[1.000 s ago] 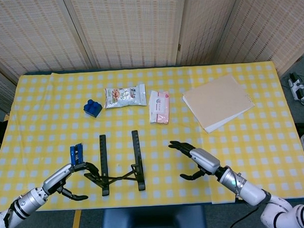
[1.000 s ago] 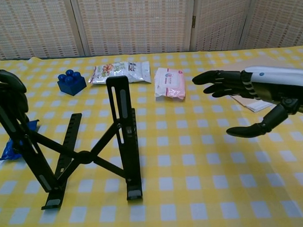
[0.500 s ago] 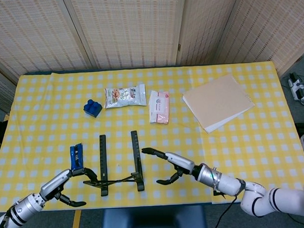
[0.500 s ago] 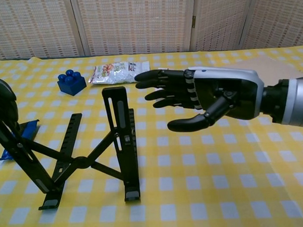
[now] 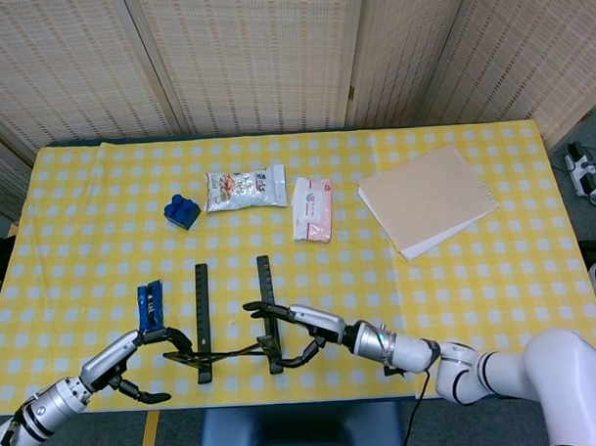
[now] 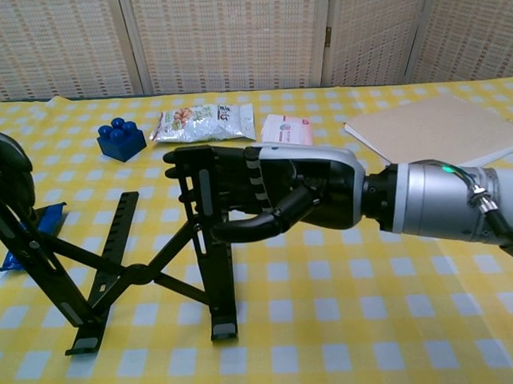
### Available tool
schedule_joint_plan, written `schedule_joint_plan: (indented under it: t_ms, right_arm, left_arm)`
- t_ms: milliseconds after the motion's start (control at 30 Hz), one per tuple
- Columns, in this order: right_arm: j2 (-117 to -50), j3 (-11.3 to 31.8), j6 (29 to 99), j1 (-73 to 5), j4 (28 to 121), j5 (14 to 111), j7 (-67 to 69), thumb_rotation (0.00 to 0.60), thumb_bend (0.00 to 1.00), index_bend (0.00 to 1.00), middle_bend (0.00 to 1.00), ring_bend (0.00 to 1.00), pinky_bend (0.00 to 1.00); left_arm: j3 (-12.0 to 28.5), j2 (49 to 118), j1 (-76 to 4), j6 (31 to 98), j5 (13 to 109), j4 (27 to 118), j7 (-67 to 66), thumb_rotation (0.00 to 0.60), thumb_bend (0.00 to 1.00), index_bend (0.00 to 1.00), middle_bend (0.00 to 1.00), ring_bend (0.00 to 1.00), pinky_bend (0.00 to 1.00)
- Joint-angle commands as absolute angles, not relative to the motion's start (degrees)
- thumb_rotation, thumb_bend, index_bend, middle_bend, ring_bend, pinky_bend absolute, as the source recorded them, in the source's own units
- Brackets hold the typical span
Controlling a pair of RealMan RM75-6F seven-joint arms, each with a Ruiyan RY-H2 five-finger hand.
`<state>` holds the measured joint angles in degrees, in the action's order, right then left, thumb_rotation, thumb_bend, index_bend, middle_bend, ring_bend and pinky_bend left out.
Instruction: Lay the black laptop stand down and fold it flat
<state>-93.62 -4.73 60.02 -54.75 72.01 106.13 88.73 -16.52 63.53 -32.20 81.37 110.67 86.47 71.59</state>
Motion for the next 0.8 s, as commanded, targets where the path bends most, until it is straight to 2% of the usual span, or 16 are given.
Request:
schedule_joint_plan:
  t_ms: [33, 333, 800]
  right_arm:
    - [-95.3, -5.7, 60.5, -55.6, 70.2, 106.0, 89.8, 0.600, 0.34, 0.00, 0.04, 0.08, 0.00]
    - [-97.6, -8.5, 60.6, -56.1, 67.9, 104.6, 93.9, 0.600, 0.34, 0.00, 0.07, 0.12, 0.01]
    - [-96.5, -13.1, 63.5, -56.1, 69.2, 104.3, 109.6, 0.600, 0.34, 0.00, 0.08, 0.13, 0.04]
  left_arm:
    - [-16.5, 63.7, -32.2, 81.4, 110.5, 86.4, 71.5, 0.599, 0.18, 0.34, 0.41, 0.37, 0.31]
    - [-16.6, 64.0, -32.0, 81.5, 110.1, 86.2, 71.3, 0.599, 0.18, 0.34, 0.41, 0.37, 0.31]
    - [-16.8, 64.5, -32.1, 81.5, 110.0, 86.2, 70.9, 0.597, 0.18, 0.34, 0.41, 0.37, 0.31]
